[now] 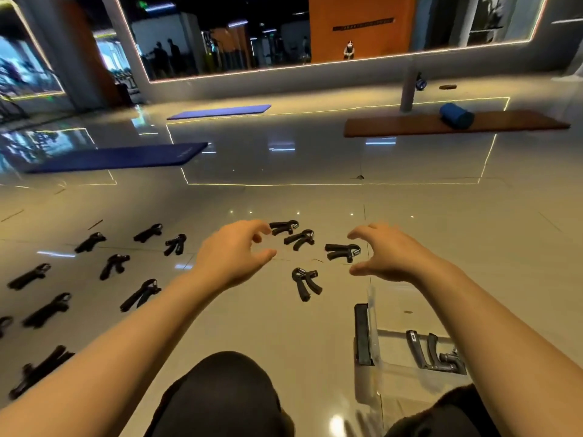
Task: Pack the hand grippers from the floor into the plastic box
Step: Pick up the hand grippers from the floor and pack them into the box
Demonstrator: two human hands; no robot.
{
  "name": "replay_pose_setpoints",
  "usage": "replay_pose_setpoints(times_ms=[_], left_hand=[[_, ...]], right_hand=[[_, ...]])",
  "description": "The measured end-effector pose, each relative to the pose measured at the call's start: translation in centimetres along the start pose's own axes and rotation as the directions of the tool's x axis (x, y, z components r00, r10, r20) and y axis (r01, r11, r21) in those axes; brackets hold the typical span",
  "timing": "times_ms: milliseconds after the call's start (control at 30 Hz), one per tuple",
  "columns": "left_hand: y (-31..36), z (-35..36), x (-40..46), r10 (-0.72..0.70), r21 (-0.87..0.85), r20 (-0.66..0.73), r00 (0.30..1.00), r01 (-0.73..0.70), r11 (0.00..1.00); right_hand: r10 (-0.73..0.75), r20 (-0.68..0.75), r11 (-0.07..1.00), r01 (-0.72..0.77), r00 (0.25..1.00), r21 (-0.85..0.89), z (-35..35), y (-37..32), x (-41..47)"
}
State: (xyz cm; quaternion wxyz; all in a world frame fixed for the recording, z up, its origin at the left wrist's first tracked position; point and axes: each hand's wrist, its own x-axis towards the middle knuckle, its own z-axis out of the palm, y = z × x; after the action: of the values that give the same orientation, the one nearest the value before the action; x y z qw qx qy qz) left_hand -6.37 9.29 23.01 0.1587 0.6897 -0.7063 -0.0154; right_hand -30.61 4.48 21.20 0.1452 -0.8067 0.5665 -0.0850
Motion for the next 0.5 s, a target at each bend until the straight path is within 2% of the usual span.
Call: replay_pose_setpoints(times_ms=[167,267,500], left_hand=[[-3.7,-0.2,-0.6,-0.056,0.051,0.016,0.998,0.055,0.997],[-6.1,1.3,-0.6,-0.022,0.138,0.028,0.999,0.018,0.990],[-13.0,3.2,-0.2,-0.045,0.160,0.171,0.984,0.017,0.987]], right_hand=[[-0.113,0.050,0.994,0.113,0.992,-0.001,1.6,-4.4,3.2],[-0.172,0.102,0.984,0.176,0.980,-0.027,3.4,-6.7,5.4],[-0.229,0.206,0.952,0.263,0.951,-0.156,7.9,-11.2,10.2]])
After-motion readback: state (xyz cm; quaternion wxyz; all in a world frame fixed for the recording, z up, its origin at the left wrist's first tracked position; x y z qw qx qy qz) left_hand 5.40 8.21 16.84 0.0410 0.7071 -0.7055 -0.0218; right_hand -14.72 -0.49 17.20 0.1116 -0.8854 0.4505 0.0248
